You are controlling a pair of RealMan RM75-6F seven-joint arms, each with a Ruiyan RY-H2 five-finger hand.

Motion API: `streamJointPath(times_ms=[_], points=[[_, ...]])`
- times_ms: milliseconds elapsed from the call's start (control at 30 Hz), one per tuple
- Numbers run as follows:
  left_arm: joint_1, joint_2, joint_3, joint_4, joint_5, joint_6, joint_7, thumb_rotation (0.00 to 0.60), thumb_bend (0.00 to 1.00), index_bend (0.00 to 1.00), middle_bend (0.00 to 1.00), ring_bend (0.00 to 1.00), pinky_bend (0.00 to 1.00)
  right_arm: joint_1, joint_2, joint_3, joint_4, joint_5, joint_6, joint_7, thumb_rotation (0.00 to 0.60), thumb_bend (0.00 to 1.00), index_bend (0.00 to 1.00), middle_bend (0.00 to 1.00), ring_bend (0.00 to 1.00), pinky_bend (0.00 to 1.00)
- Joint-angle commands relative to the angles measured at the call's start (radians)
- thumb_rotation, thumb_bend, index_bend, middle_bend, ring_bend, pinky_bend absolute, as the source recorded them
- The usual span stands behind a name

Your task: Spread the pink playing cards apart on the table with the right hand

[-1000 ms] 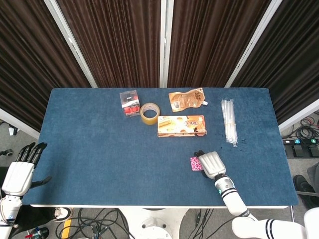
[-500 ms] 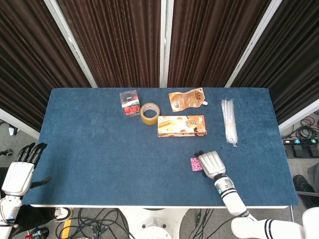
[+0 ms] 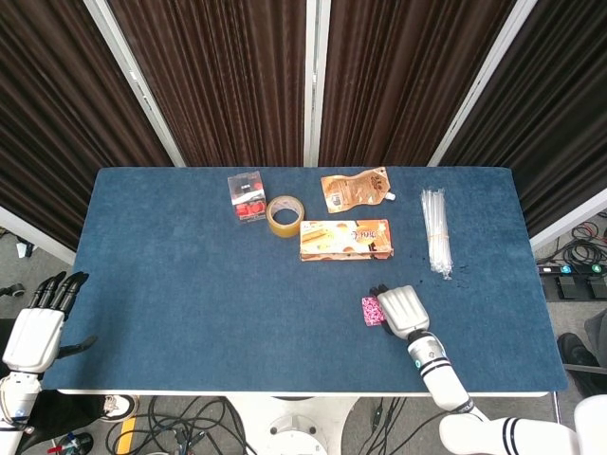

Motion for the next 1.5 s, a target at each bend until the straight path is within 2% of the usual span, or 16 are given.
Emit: streamJointPath(times_ms=[33,400,633,933,1167,1367,1500], points=[[0.0,0.001,-0.001,-0.001,-0.001,0.0,0.0,0.6,0.0,0.05,0.07,0.0,0.1,0.0,0.002,0.005,-0.004,-0.007,0.002,0.008,0.6,0.28,0.42,0.41,0.67,0.76],[0.003,0.006,-0.006,-0.002,-0.006,0.008,-0.006,0.6,0.0,0.05,0.07,0.0,0.1,0.059,-0.032,0.052,-0.024,0.004,-0.023,-0.036,0.6,0.28,0.43,0.42,0.67,0.76],[0.007,0.012,-0.01,0.0,-0.011,0.014,-0.016,0.6,0.0,0.06,0.07,0.0,0.1,0.135,-0.114,0.107,0.026,0.05,-0.063,-0.076,0.6,0.28,0.43,0.42,0.67,0.76],[0.01,0.009,-0.011,0.013,-0.015,0.015,-0.031,0.6,0.0,0.06,0.07,0.0,0.1,0.207,-0.196,0.144,0.101,0.101,-0.088,-0.11,0.6,0.28,0.43,0.42,0.67,0.76],[0.011,0.011,-0.014,0.016,-0.018,0.015,-0.035,0.6,0.0,0.06,0.07,0.0,0.1,0.242,-0.234,0.156,0.144,0.154,-0.114,-0.114,0.6,0.28,0.43,0.42,0.67,0.76],[0.014,0.011,-0.015,0.021,-0.022,0.017,-0.043,0.6,0.0,0.06,0.07,0.0,0.1,0.26,-0.245,0.143,0.168,0.161,-0.124,-0.116,0.6,0.28,0.43,0.4,0.67,0.76],[0.016,0.012,-0.016,0.025,-0.025,0.015,-0.048,0.6,0.0,0.06,0.07,0.0,0.1,0.267,-0.24,0.129,0.175,0.155,-0.129,-0.114,0.6,0.25,0.36,0.34,0.66,0.76]])
